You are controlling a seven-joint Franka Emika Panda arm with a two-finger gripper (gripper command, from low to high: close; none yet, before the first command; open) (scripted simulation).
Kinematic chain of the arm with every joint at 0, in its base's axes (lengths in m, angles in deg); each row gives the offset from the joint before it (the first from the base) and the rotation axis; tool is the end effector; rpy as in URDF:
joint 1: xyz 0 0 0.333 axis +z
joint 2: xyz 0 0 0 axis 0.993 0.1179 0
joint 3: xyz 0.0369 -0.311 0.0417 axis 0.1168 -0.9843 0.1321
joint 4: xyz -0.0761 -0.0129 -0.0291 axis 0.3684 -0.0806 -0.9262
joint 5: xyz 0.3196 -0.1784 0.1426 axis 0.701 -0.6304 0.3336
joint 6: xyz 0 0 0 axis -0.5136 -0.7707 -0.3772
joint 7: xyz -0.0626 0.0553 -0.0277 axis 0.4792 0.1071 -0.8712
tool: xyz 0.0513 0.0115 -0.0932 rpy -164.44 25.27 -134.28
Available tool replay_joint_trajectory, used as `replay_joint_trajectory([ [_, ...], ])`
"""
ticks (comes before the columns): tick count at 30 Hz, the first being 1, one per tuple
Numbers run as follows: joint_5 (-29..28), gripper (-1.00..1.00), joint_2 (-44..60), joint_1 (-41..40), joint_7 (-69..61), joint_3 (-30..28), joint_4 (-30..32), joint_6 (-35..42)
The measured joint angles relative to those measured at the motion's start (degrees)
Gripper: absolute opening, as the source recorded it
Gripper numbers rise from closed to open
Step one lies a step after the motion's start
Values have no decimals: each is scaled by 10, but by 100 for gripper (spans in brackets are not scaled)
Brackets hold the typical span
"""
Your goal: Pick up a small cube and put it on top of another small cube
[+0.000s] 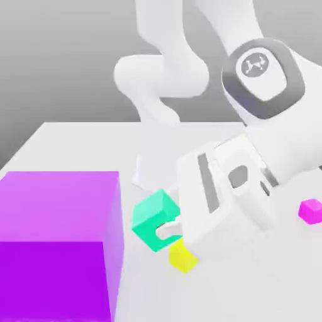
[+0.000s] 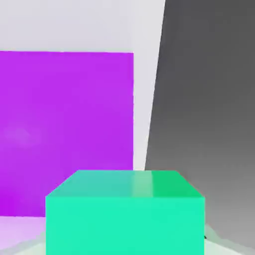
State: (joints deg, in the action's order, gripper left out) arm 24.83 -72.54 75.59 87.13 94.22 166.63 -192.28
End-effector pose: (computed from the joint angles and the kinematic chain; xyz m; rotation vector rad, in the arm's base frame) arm 0.5055 0.0884 0.3074 2.1750 0.7472 -0.3714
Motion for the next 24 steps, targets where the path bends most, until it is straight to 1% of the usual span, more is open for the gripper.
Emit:
replay_joint_trajectory([
  [24,243,-100,-87,-51,571,-23,143,-226],
])
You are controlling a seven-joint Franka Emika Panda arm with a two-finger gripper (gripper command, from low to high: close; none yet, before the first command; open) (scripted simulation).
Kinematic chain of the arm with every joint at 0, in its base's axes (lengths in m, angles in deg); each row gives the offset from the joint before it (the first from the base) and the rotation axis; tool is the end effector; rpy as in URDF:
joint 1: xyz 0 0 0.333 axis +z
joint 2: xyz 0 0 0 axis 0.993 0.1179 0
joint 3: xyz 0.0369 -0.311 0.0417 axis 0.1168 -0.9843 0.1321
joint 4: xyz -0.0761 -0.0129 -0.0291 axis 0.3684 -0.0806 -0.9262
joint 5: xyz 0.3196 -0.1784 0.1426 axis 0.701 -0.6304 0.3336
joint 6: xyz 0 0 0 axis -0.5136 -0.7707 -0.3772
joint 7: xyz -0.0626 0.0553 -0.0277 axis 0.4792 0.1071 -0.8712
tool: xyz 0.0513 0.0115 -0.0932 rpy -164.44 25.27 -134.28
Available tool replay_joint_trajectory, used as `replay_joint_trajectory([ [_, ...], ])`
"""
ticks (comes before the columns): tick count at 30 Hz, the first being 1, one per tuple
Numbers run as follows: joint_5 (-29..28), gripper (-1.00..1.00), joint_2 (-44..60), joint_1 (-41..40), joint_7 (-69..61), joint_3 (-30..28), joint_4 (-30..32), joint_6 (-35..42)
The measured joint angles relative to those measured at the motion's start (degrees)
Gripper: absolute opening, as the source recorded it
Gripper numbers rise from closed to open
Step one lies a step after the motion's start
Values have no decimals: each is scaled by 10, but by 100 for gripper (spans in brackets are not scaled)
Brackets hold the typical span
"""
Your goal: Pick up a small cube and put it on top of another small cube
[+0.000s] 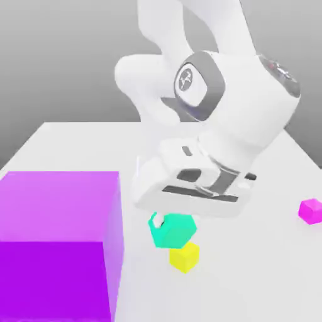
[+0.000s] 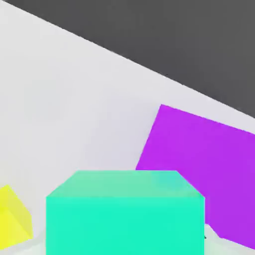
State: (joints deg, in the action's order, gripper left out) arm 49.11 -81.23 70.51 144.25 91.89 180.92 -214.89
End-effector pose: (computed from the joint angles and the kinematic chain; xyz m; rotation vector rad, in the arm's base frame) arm 0.4554 0.0646 0.2817 2.5954 -0.8131 0.0280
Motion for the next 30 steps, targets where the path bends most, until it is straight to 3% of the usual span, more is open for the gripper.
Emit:
replay_joint_trajectory([
  [30,323,-100,-107,-45,694,-17,172,-235],
])
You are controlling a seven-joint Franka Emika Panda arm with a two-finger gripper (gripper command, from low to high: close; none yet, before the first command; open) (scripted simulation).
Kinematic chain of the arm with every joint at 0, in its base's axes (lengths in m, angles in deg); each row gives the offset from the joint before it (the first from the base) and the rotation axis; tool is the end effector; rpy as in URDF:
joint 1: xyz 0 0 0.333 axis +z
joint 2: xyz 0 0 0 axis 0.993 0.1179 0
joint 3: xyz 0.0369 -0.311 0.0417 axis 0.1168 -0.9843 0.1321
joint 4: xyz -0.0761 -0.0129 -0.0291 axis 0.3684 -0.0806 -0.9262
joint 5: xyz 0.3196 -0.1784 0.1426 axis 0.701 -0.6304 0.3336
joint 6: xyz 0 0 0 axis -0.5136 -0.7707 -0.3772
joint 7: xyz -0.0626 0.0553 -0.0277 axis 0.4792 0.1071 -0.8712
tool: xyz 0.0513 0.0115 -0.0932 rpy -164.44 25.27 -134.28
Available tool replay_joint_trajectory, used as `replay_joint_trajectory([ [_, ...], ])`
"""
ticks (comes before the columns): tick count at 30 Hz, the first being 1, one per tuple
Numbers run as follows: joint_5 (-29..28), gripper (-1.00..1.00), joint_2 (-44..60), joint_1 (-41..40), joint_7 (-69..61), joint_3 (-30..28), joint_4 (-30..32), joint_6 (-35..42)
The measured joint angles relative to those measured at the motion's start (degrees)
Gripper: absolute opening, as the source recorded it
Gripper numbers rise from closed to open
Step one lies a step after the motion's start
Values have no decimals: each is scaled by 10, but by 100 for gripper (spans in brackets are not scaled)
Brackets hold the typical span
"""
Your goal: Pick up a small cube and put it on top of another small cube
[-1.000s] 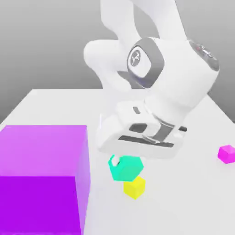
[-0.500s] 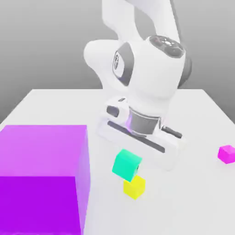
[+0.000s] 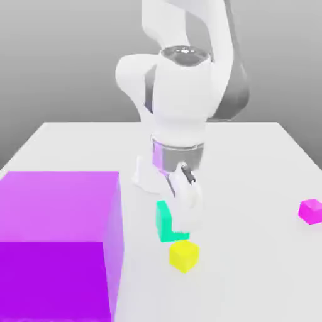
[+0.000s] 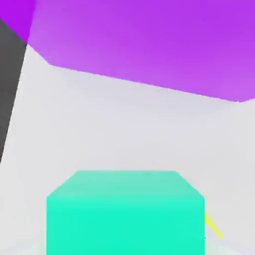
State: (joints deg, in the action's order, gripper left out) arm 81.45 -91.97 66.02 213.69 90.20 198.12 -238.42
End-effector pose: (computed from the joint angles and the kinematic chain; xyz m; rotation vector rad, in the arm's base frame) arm 0.4001 0.0201 0.2751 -1.2187 2.8620 -0.0527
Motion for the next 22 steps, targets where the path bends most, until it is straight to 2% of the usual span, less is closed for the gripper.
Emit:
replay_joint_trajectory([
  [5,57,-100,-17,-8,114,1,28,-35],
  [9,77,-100,-28,18,197,43,76,-37],
  [12,44,-100,22,7,236,59,85,-85],
  [15,-36,-100,88,-2,293,48,84,-145],
  [16,-36,-100,88,-9,293,49,84,-145],
  [17,-36,100,88,-13,293,50,84,-146],
  [22,-36,100,88,-16,293,50,84,-146],
])
